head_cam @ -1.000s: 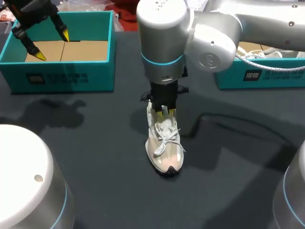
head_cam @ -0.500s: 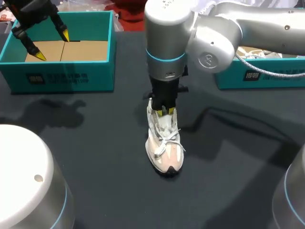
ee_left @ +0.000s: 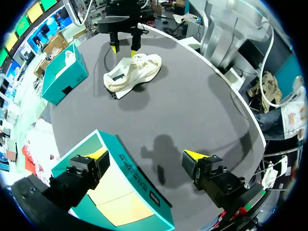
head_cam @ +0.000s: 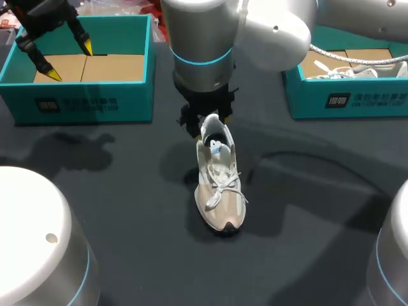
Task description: Take the shoe out of the shoebox, open the shoe tongue, remove and reinsert the insole, then place the shoe into the shoebox
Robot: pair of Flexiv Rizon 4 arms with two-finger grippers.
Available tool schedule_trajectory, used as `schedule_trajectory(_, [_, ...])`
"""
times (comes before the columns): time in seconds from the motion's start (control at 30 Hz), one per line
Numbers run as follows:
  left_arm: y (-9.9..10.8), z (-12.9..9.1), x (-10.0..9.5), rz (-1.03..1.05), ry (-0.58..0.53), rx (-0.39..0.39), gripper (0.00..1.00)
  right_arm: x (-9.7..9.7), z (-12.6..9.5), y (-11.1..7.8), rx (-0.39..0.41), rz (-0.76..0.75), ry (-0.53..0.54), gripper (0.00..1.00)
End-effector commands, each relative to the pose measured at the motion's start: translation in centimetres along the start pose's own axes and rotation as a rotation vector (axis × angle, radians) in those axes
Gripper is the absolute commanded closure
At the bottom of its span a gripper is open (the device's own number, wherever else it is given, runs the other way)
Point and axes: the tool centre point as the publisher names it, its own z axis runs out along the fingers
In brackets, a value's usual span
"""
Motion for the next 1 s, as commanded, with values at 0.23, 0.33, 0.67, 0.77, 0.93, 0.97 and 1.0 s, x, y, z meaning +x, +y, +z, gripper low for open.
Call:
schedule_trajectory(0.23, [0.0, 0.0, 0.0, 0.001, 0.001, -0.003, 0.00, -1.2, -1.2, -0.5, -0.185, -0.457, 0.186, 0.00])
schedule_trajectory(0.33, [0.0, 0.0, 0.0, 0.001, 0.001, -0.003, 0.00, -1.2, -1.2, -0.5, -0.185, -0.457, 0.186, 0.00])
schedule_trajectory(0.67, [0.0, 0.0, 0.0, 0.001, 0.001, -0.003, 0.00, -1.4, -1.0, 1.9, -0.177, -0.667, 0.145, 0.00])
schedule_trajectory(0.77, [0.0, 0.0, 0.0, 0.001, 0.001, -0.003, 0.00, -2.0, -0.4, 3.0, -0.151, -0.711, 0.106, 0.00])
schedule_trajectory(0.93, [0.0, 0.0, 0.0, 0.001, 0.001, -0.003, 0.00, -1.9, -0.4, 3.0, -0.094, -0.710, 0.091, 0.00])
schedule_trajectory(0.97, [0.0, 0.0, 0.0, 0.001, 0.001, -0.003, 0.00, -1.9, -0.4, 3.0, -0.094, -0.710, 0.091, 0.00])
schedule_trajectory(1.0, [0.0, 0.0, 0.0, 0.001, 0.001, -0.003, 0.00, -1.9, -0.4, 3.0, -0.094, -0.710, 0.091, 0.00])
